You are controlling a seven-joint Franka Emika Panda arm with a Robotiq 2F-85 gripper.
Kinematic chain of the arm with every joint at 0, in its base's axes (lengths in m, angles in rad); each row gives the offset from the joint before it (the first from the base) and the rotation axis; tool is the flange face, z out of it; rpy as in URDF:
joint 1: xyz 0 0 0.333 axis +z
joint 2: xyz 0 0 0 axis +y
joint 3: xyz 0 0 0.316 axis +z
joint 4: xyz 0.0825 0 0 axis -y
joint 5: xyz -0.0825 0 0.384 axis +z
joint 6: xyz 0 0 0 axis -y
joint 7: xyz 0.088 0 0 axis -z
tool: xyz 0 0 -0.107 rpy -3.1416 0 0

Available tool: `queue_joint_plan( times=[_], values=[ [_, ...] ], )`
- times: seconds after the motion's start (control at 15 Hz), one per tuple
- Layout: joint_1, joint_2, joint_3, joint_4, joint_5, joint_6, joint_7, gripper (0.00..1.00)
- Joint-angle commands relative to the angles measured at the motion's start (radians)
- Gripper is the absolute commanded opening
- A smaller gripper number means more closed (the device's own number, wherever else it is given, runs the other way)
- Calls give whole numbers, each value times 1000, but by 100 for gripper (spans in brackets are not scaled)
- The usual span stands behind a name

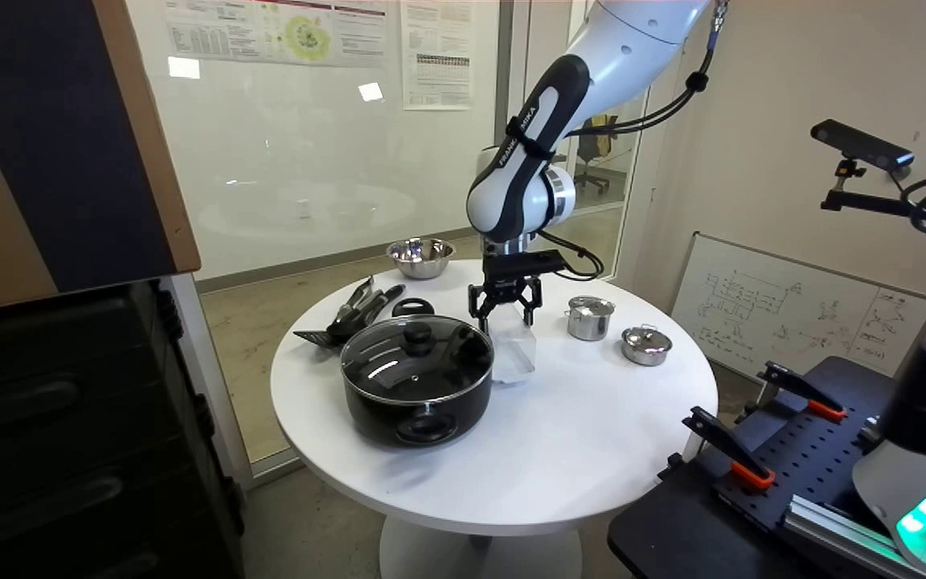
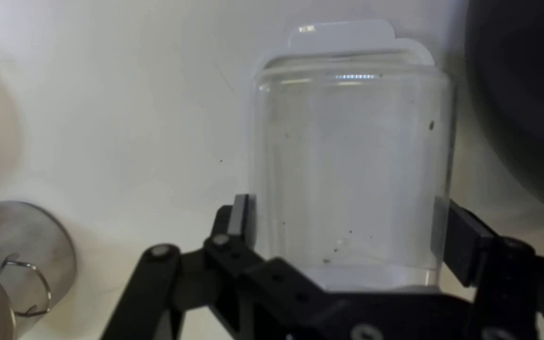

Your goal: Put the clear bowl on the white plate

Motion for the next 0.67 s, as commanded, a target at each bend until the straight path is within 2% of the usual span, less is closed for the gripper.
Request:
queue_joint_plan(
  times=[0.0,0.6],
  values=[
    [29,25,-18,40,-35,-43,37,65],
    [45,53,-24,67,-52,-57,54,65]
  ],
)
